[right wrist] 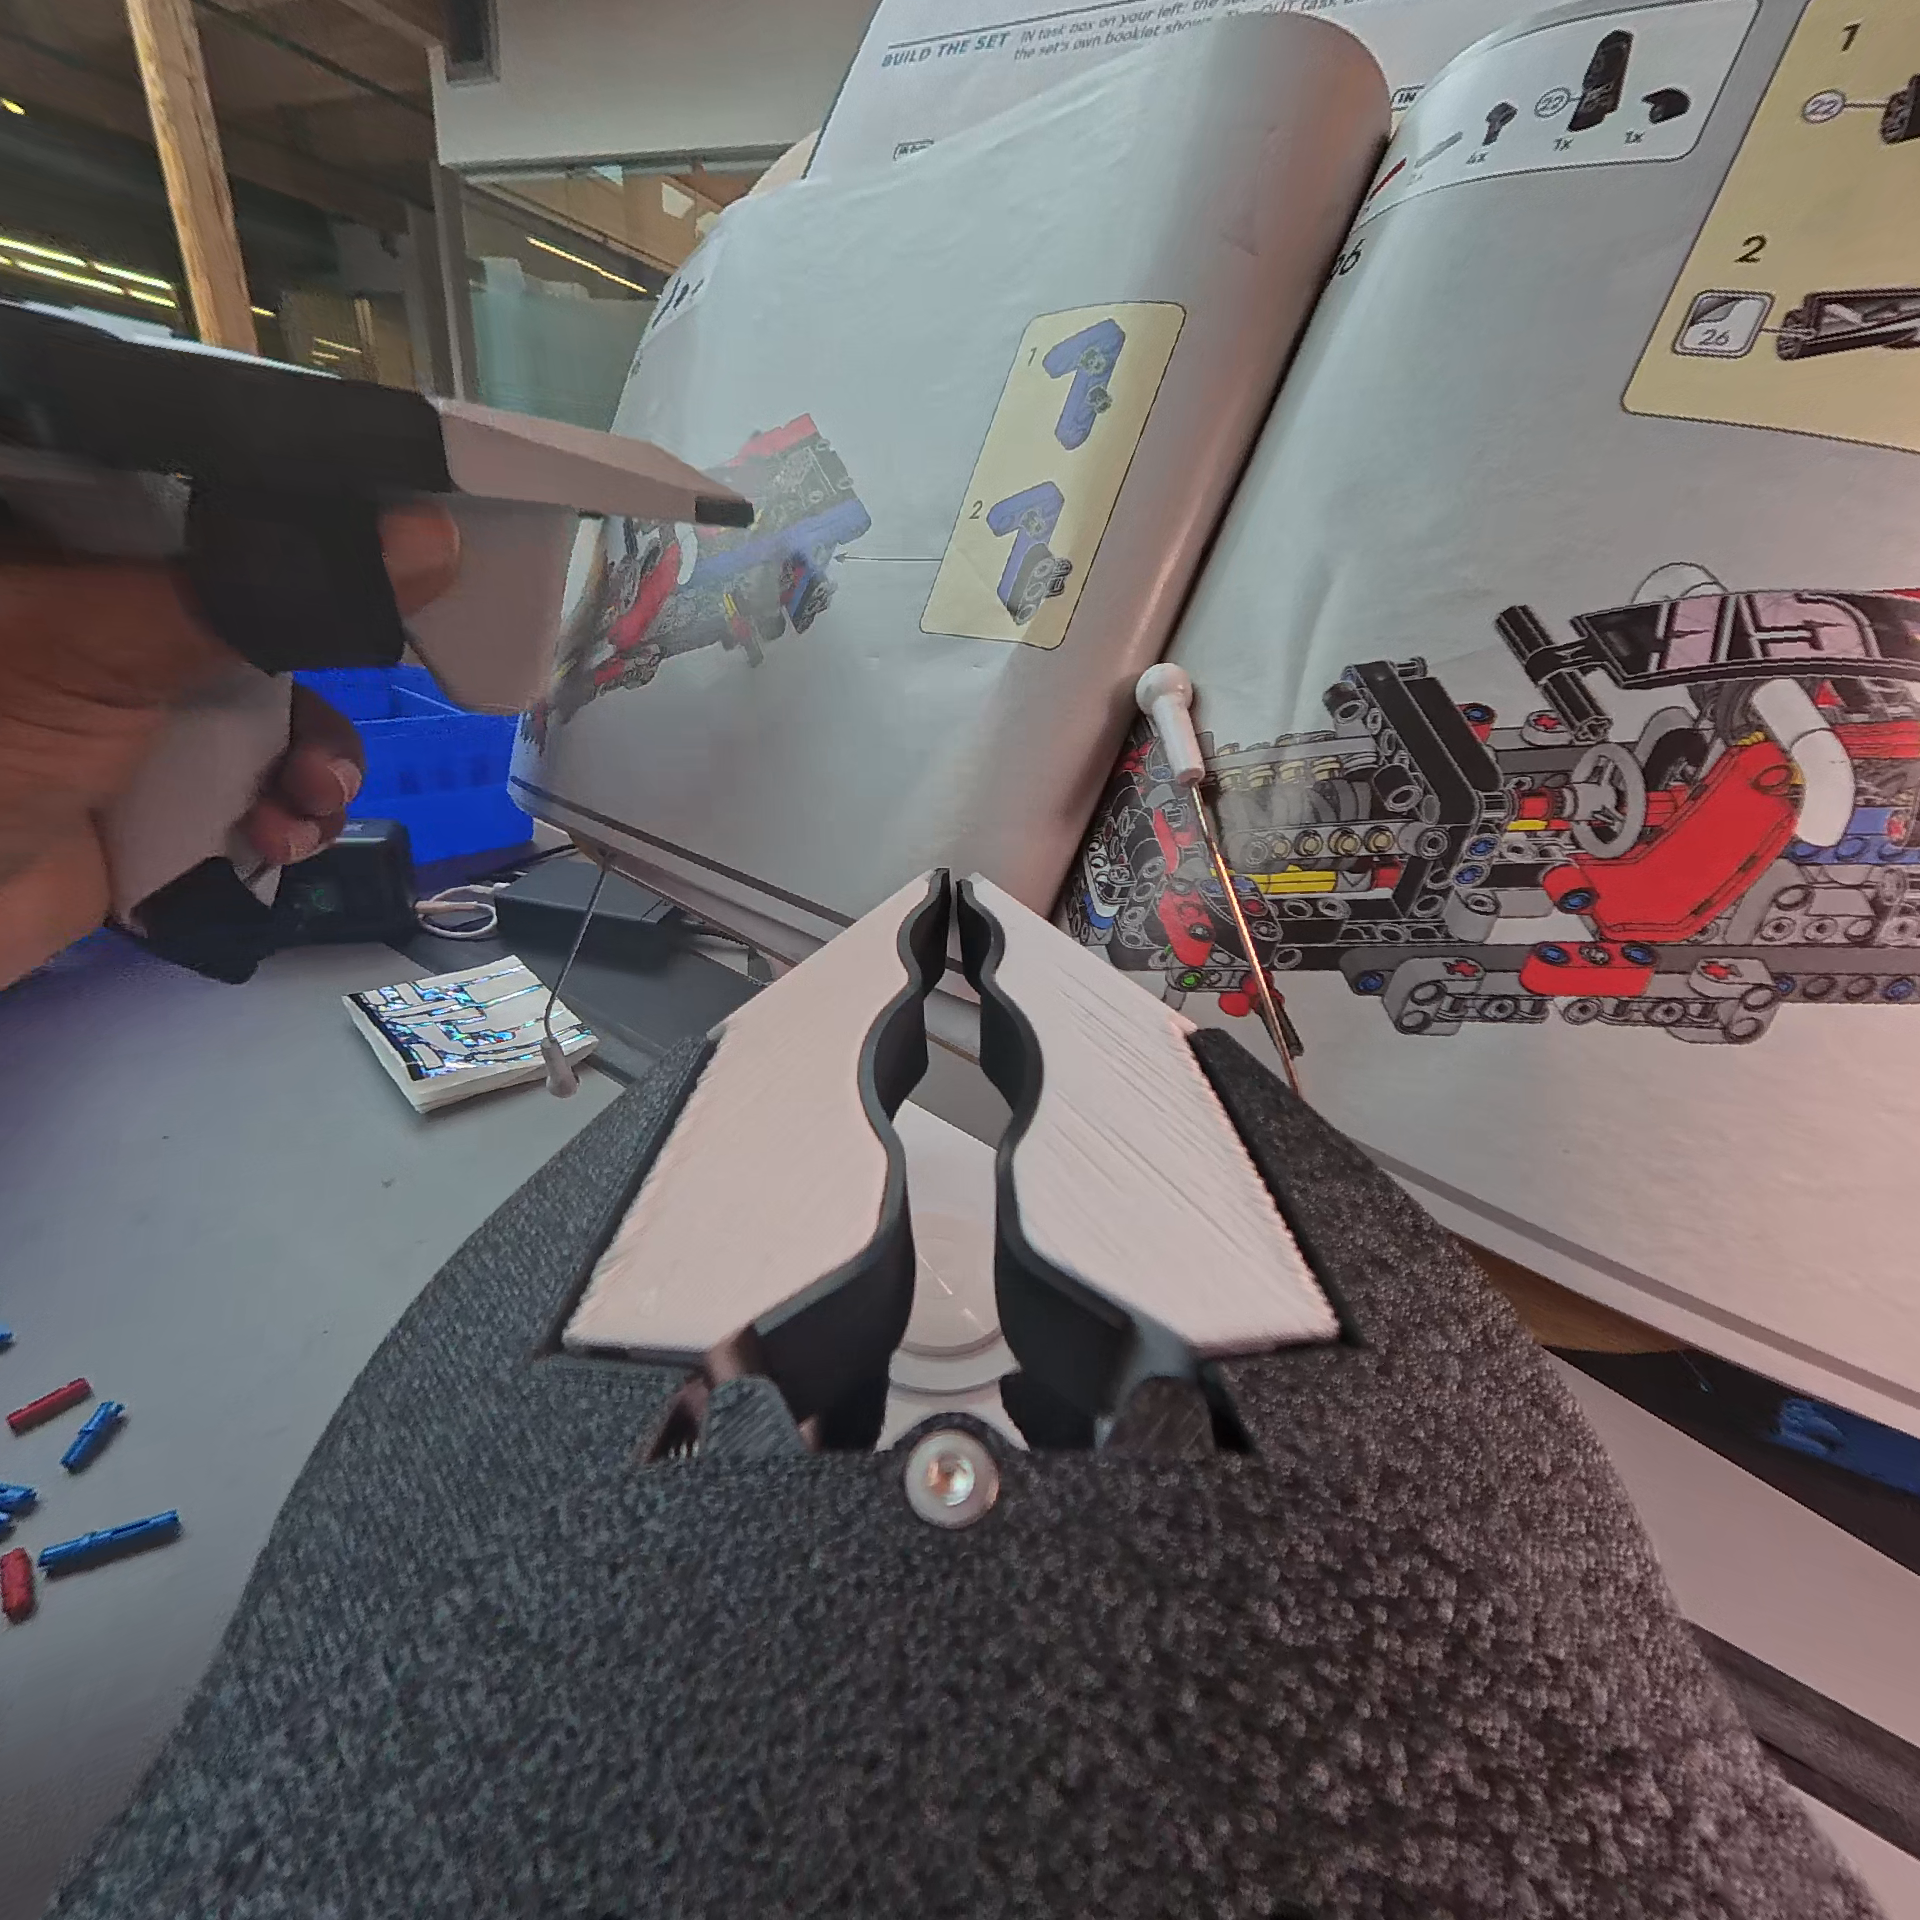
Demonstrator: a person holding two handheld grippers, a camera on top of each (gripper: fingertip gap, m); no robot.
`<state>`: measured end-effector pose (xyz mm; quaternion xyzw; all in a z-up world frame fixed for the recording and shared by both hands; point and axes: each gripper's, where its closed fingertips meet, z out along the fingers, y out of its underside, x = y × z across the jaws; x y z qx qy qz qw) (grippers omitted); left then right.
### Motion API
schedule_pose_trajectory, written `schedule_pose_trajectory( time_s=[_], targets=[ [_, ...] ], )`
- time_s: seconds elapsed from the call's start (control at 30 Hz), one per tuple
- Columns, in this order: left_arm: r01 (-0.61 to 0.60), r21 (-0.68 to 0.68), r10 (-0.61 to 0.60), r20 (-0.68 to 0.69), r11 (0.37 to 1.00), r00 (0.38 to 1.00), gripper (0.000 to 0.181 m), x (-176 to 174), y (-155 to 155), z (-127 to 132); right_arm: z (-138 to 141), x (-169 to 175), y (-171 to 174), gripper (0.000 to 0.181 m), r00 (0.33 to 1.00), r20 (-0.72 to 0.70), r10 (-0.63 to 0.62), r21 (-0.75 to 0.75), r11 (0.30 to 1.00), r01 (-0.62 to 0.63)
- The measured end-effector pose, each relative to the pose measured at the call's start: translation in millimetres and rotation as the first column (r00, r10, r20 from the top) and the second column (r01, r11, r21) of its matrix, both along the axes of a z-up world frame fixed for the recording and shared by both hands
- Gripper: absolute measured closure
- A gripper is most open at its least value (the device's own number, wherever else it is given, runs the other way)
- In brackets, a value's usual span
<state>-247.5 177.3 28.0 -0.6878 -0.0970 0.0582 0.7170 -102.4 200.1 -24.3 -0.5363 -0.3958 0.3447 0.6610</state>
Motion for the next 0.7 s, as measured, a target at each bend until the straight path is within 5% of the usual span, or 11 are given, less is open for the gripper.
schedule_pose_trajectory(
  time_s=[0.23,0.37,0.47,0.57,0.7],
  targets=[
    [-0.014,-0.081,0.009,-0.061,0.997,0.998,0.090,0,-2,-21,33,26,7,0.171,0.994,-0.082,-0.066,0.102,0.992,0.074],
    [-0.032,-0.106,0.021,-0.104,0.994,0.994,0.099,-3,-2,-24,34,41,30,0.163,0.976,0.046,-0.211,0.275,0.942,0.191],
    [-0.044,-0.100,0.029,-0.145,0.994,0.989,0.124,0,-4,-20,18,25,33,0.164,0.955,0.146,-0.258,0.387,0.904,0.184],
    [-0.037,-0.098,0.017,-0.193,0.994,0.981,0.176,10,-5,-14,18,28,40,0.181,0.935,0.150,-0.321,0.406,0.882,0.238],
    [-0.015,-0.144,-0.014,-0.202,0.990,0.979,0.181,15,-3,-17,23,47,47,0.181,0.960,0.035,-0.276,0.192,0.945,0.265]
  ],
)
